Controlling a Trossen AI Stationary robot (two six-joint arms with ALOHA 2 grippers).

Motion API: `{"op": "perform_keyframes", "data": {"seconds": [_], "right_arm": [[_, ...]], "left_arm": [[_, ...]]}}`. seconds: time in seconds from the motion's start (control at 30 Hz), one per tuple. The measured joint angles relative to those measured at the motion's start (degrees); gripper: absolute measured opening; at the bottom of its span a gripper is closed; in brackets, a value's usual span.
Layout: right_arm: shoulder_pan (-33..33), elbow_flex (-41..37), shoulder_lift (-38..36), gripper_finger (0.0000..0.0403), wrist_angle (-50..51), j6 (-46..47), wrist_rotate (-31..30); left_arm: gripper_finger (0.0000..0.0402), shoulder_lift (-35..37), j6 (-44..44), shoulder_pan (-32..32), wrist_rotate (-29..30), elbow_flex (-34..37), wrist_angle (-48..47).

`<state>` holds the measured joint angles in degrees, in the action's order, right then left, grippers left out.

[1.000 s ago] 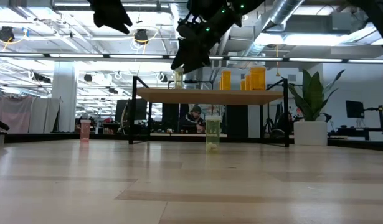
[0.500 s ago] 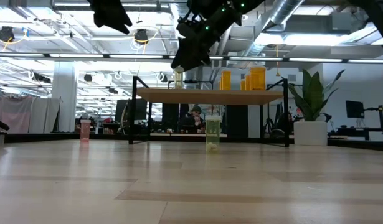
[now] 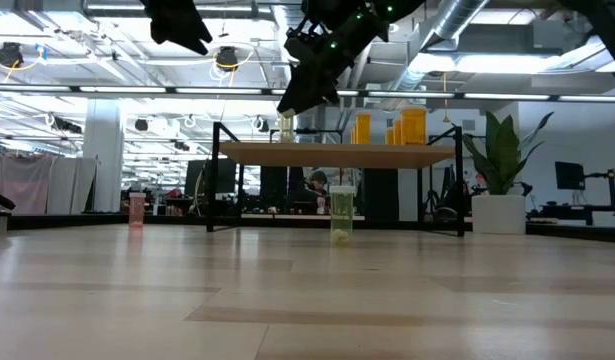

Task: Pick and place medicine bottles onto shelf by color
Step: Put the top left yellow pill bottle to the top on the shelf

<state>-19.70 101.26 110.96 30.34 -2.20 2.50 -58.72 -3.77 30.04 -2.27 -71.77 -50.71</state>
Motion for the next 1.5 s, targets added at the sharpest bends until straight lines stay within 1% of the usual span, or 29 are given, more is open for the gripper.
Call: {"op": "perform_keyframes", "data": {"seconds": [0.1, 0.23, 0.33, 0.47, 0.7, 0.83, 1.0, 1.3, 1.4, 1.5], "right_arm": [[-0.34, 0.22, -0.37, 0.0118, 0.34, -0.36, 0.02], [-1.21, 3.64, -0.37, 0.0129, 3.48, -2.14, -0.02], [-2.70, 5.80, -0.50, 0.0133, 4.11, -3.79, -1.28], [-5.59, 7.40, -0.46, 0.0127, 4.22, -4.31, -1.62], [-11.61, 7.51, -0.11, 0.0127, 3.94, -4.31, -1.50], [-13.77, 7.02, -0.11, 0.0127, 3.35, -4.28, -1.14], [-14.96, 6.66, -0.06, 0.0128, 3.41, -3.87, 1.20], [-14.24, 6.85, 1.77, 0.0128, -0.26, -3.85, 1.21], [-14.66, 6.44, 2.83, 0.0129, 2.43, -3.72, 1.07], [-14.46, 6.68, 3.56, 0.0129, 1.60, -3.72, 1.07]], "left_arm": [[0.0219, 0.00, 0.00, 0.02, 0.01, 0.00, 0.01], [0.0219, 0.00, 0.02, 0.01, 0.05, 0.00, 0.00], [0.0219, 0.00, 0.27, 0.00, 0.08, 0.00, 0.01], [0.0219, 0.00, 0.64, 0.01, 0.10, 0.00, -0.01], [0.0219, 0.00, 1.27, 0.00, 0.14, 0.00, -0.01], [0.0219, 0.00, 1.37, 0.02, 0.14, -0.02, 0.01], [0.0219, 0.00, 1.70, 0.02, 0.16, -0.02, 0.01], [0.0219, -0.01, 2.93, 0.02, 0.84, -0.02, 0.04], [0.0219, -0.02, 2.97, 0.02, 0.84, -0.02, 0.02], [0.0219, -0.02, 2.97, 0.02, 1.12, -0.02, 0.04]]}}
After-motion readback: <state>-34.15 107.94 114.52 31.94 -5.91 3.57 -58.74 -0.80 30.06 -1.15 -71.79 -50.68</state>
